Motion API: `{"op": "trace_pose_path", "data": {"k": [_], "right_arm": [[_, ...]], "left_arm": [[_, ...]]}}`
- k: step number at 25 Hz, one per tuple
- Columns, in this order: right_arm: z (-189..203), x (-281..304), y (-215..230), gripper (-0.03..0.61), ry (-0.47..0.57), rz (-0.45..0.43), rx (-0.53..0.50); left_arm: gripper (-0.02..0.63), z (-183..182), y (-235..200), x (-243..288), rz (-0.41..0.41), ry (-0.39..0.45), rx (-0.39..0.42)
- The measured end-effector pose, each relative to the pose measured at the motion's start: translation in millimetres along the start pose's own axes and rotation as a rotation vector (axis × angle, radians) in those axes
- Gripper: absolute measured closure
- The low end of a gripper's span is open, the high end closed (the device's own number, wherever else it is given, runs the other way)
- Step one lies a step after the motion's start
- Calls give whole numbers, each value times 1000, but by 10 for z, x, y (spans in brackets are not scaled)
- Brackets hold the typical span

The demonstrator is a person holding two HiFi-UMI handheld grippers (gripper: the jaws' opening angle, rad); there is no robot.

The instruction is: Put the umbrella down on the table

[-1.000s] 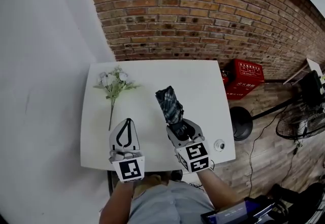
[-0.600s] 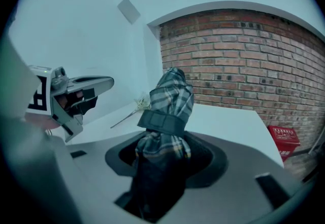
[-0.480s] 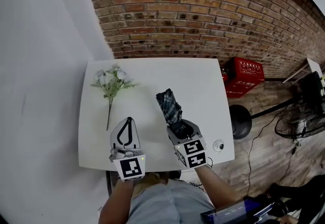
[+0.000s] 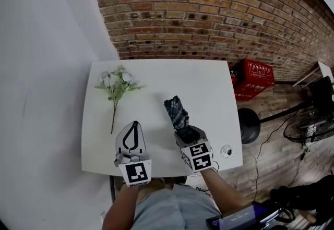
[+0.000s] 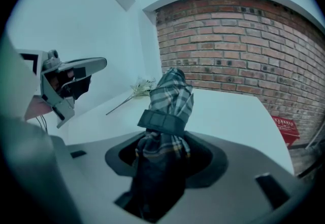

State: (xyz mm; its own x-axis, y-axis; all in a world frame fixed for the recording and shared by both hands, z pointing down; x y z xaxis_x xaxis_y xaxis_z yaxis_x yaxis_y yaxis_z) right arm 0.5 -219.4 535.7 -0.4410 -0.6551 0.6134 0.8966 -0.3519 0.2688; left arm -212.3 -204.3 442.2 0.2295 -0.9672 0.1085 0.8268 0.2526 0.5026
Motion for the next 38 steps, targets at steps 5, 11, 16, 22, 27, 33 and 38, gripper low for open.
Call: {"op": "trace_pose_path", "data": {"k": [5,11,16,22,27,33,38], "right_arm": [[43,66,22,370,-31,2,6],[82,138,76,370,-65,8,10],[178,221,127,368,-110,20,19],[255,251,173,367,-150,30,26],[321,312,194,366,-176,34,27],[341,368,235,365,-196,35,30],[332,410,251,364,-205,30,35]], "left_arm": [[604,30,21,29,8,-5,2],[604,37,42,49,16,-17,1],[604,80,49,79,21,-21,4],[604,97,57,78,19,-26,-2],[604,113,42,73,20,-33,5],[604,134,20,87,17,-46,10],[604,169,41,110,21,-54,7]]}}
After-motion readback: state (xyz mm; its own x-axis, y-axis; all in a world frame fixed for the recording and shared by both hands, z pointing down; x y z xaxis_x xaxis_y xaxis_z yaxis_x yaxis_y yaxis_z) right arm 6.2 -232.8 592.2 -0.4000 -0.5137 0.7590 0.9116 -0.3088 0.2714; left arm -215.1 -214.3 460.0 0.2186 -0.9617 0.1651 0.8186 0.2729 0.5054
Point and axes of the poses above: the fingertips, and each gripper's own axes: x forward along the fingers, y to its right, z out of its underside, the point moved 8 cm from there along -x, backward along the fingers, and after that the axes turned 15 degrees about x, right-handed, at the moved point
